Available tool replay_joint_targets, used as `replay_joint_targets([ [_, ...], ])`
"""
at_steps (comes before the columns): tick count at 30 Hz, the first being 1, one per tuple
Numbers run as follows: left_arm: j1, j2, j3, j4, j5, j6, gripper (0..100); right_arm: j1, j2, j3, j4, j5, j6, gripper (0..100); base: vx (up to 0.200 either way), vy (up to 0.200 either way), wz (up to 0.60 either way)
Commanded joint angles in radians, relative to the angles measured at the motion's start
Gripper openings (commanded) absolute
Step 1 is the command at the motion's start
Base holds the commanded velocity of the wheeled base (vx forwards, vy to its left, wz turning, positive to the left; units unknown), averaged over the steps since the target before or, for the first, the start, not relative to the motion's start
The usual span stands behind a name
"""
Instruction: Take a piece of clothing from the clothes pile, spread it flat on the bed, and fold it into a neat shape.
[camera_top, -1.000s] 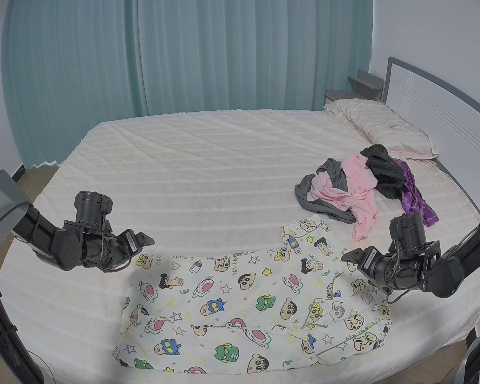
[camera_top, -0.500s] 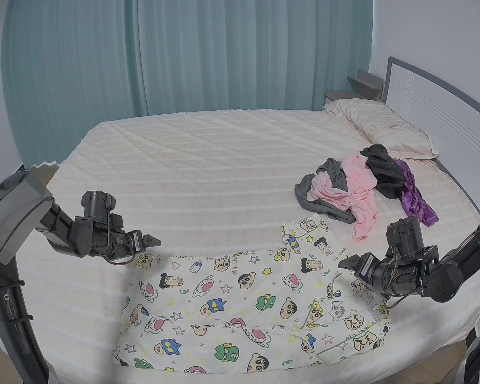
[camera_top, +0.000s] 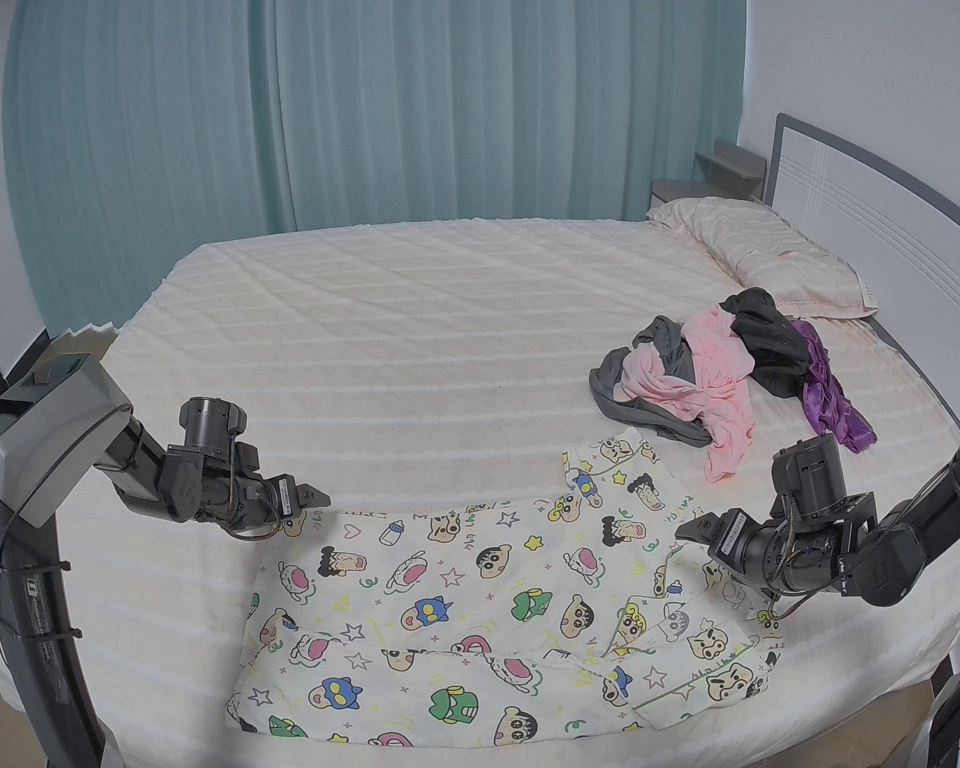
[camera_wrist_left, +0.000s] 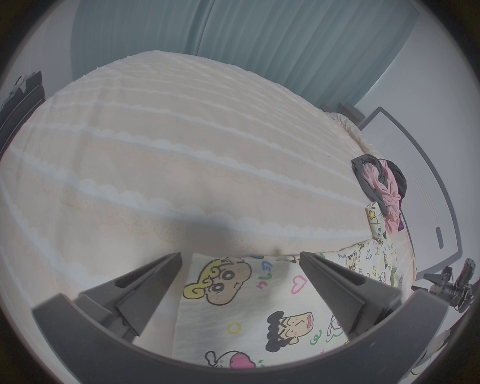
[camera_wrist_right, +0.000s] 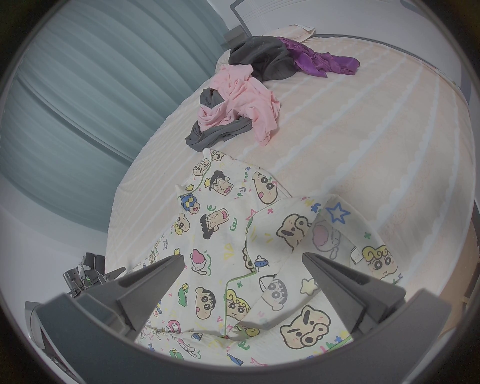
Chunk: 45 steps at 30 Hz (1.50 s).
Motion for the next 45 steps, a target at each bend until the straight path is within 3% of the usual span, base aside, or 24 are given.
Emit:
replay_joint_targets([
  [1,-0.002,0.012,-0.001,0.002,0.002,-0.003,0,-0.001,0.003,0.000,-0.001,0.003,0.001,100,0.000,0.000,0.00],
  [6,-0.004,0.008,-0.009,0.007,0.009,-0.005,0,-0.007,0.014,-0.017,-0.001,0.007,-0.013,100,0.000,0.000,0.00],
  [8,-0.004,0.005,-0.016,0.007,0.036,-0.005,0,-0.029,0.024,-0.048,-0.018,0.013,-0.091,100,0.000,0.000,0.00],
  [11,-0.004,0.003,-0.024,0.005,0.052,-0.005,0,-0.055,0.043,-0.086,-0.026,0.035,-0.143,100,0.000,0.000,0.00],
  [20,-0.005,-0.012,-0.039,0.007,0.085,-0.028,0,-0.162,0.233,-0.401,0.074,0.211,-0.312,100,0.000,0.000,0.00],
  [26,-0.007,-0.017,-0.042,0.009,0.086,-0.032,0,-0.176,0.385,-0.602,0.167,0.222,-0.396,100,0.000,0.000,0.00],
  [37,-0.010,-0.034,-0.041,0.028,0.086,-0.032,0,-0.188,0.578,-0.813,0.184,0.228,-0.539,100,0.000,0.000,0.00],
  [45,-0.014,-0.041,-0.042,0.045,0.086,-0.034,0,-0.191,0.618,-0.890,0.195,0.288,-0.565,100,0.000,0.000,0.00],
])
